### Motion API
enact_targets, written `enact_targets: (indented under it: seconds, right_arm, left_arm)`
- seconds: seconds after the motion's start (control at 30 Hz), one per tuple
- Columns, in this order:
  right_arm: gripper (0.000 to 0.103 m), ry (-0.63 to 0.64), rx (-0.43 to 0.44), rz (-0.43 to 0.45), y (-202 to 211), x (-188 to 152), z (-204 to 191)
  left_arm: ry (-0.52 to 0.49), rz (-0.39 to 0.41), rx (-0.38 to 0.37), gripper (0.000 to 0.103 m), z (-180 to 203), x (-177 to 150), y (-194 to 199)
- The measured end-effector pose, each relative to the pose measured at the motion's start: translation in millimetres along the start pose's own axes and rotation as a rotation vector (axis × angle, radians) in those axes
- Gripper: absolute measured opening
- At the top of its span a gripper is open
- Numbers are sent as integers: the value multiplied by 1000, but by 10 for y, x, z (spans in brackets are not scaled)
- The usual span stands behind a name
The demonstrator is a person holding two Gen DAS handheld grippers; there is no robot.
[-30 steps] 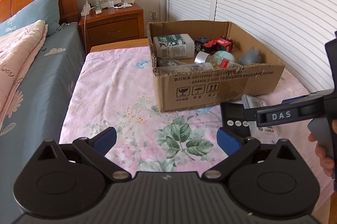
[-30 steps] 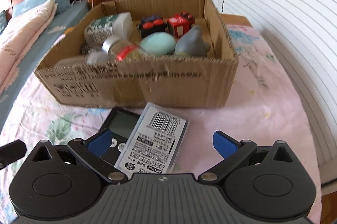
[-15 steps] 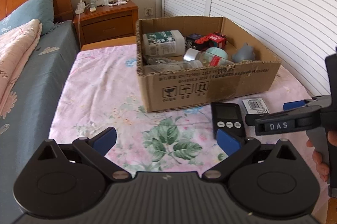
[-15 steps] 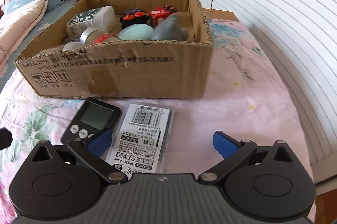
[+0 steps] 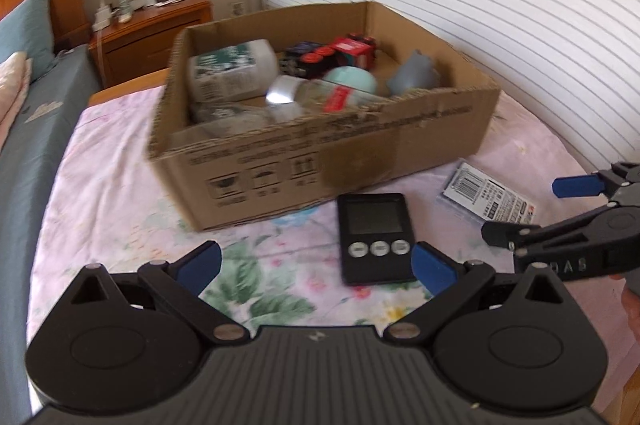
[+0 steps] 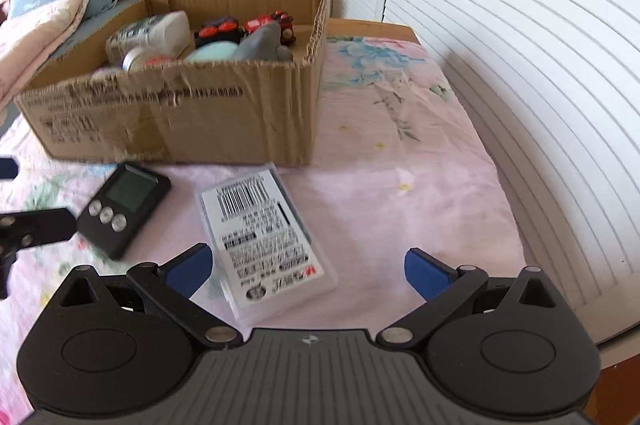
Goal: Organize rigid objects
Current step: 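Move the right tool to the clear boxed pack while the left tool grasps the black timer, then grasp the clear boxed pack with the right tool while the left tool lifts the timer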
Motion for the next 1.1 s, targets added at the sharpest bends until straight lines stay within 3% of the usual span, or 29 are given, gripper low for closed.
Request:
enact_targets:
  seconds: [0.23, 0.37, 0.67, 0.83, 1.1]
  right_arm:
    - [103, 39, 24, 32, 27, -98, 55]
    - [103, 42, 36, 44, 37, -118, 91]
    - [103, 50, 43, 59, 39, -136, 96]
    - [103, 57, 49, 66, 38, -142, 104]
    - [103, 118, 105, 57, 14, -108, -4]
  left_arm:
    - [-51, -21, -64, 101, 155, -1, -265]
    - [-32, -23, -81, 93, 134, 7, -328]
    - [-69, 13, -108, 53, 246, 19, -307]
    - [-54, 6, -108, 51, 193, -1, -271]
    - [14, -2, -44, 51, -132, -188, -131]
Point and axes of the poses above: each gripper's, at about its wrist camera, not at the fingertips, and y roughly against the way its jaws point, z to its right, x to its top, the point moved 1 cm from there along -y, roughly the way its jaws point, and after that the axes turned 4 degrees about -y, right-handed, at the moved point
